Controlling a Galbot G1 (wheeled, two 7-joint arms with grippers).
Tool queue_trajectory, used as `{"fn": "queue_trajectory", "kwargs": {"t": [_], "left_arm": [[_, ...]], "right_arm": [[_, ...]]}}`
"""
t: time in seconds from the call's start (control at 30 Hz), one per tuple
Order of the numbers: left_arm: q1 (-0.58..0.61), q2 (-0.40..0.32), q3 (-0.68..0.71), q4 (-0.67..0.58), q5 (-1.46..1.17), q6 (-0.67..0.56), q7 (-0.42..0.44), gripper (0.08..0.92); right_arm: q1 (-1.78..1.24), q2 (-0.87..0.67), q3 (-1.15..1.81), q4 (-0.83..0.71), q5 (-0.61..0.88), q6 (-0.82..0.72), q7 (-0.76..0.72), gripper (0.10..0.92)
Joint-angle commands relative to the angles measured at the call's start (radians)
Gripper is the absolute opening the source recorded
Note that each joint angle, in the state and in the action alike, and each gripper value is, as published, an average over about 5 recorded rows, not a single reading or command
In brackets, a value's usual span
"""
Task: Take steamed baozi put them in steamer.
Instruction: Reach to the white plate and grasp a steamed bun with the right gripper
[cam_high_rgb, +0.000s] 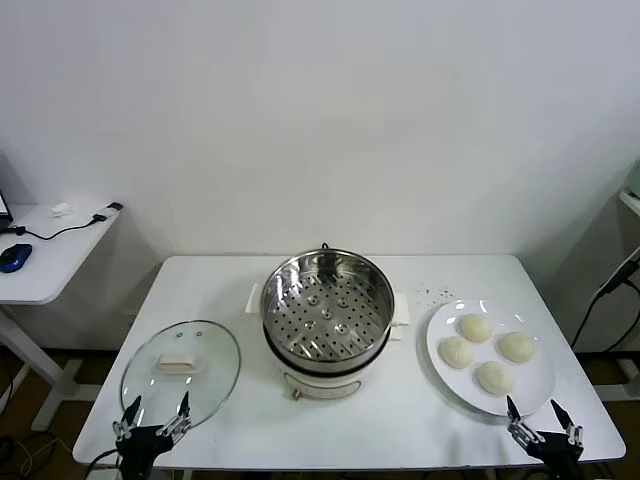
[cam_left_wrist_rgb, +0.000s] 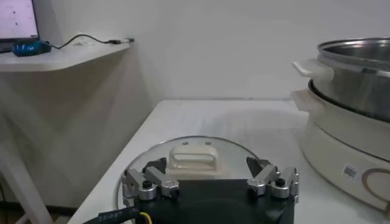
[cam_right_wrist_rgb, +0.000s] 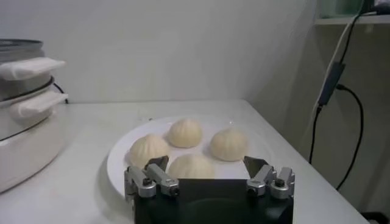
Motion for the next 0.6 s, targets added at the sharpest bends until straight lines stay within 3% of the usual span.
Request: {"fn": "queue_trajectory", "kwargs": {"t": [0.03,0.2,0.3,0.5,0.6], "left_arm": [[-0.002,0.004,0.007,-0.006,0.001,0.003,-0.001,0.823],[0.0,0.008,0.018,-0.013,0.001,0.002,-0.001,0.823],[0.005,0.01,0.021,-0.023,-0.001,0.001,-0.001,0.823],[0.011,0.01,0.023,-0.033,-0.001,-0.003,-0.001,0.823],[0.013,0.007,0.02,-0.032,-0.002,-0.005,-0.003,0.823]], "right_arm": [[0.199,-0.08,0.013,-0.016,-0.045,-0.118,0.012,0.823],[0.56,-0.276,-0.128,-0.151,-0.048,-0.262,0.035,0.823],[0.807,-0.441,-0.322,-0.288,-0.074,-0.307,-0.053,0.823],[1.268,-0.76,-0.824,-0.512,-0.21,-0.246,-0.527,0.823],[1.476,-0.867,-1.064,-0.602,-0.239,-0.063,-0.827,0.823]]}}
